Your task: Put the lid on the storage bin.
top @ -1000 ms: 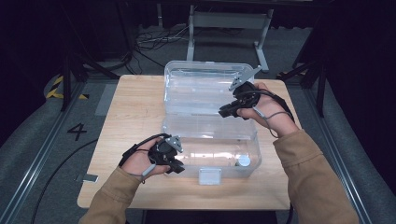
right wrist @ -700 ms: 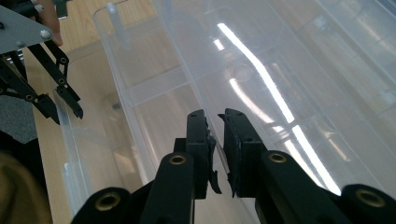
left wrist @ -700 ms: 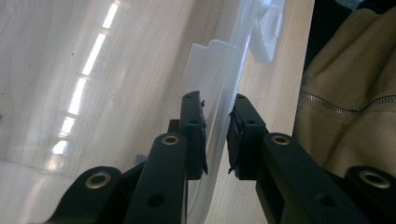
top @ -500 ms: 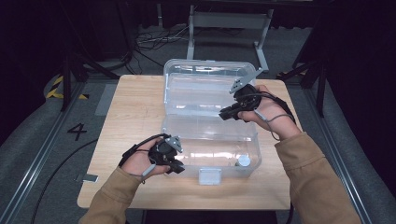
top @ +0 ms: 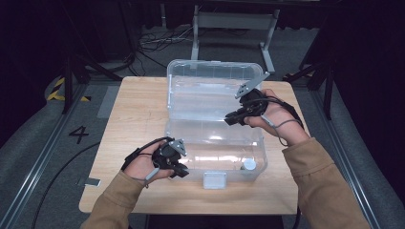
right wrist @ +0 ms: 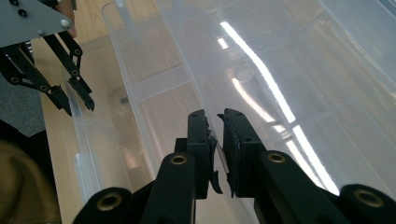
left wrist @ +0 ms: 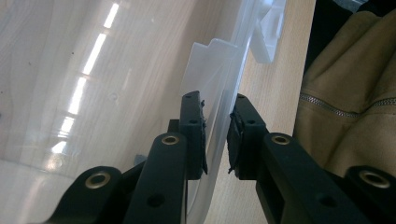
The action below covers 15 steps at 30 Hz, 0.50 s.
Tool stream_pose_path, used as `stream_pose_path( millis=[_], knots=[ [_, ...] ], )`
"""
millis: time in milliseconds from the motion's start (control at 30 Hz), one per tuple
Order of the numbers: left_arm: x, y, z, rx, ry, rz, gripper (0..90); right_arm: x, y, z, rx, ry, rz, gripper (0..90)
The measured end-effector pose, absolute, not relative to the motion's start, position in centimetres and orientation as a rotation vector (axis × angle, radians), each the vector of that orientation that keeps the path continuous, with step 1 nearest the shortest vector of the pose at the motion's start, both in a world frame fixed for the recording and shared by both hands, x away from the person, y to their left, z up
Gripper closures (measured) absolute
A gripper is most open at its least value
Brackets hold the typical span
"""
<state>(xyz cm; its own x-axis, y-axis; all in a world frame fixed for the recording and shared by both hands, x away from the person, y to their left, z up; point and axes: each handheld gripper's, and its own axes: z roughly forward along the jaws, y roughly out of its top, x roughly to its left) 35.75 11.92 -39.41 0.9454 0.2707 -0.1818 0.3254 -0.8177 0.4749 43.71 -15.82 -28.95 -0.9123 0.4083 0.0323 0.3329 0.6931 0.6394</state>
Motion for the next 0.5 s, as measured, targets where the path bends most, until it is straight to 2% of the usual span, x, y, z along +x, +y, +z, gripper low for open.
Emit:
stream_pose_path(
  millis=[500],
  knots=[
    [35.66,11.97,-39.51,2.570,0.442,-0.141,77.6,42.84,-15.66,-28.93,0.581,2.804,0.993,82.2]
  ],
)
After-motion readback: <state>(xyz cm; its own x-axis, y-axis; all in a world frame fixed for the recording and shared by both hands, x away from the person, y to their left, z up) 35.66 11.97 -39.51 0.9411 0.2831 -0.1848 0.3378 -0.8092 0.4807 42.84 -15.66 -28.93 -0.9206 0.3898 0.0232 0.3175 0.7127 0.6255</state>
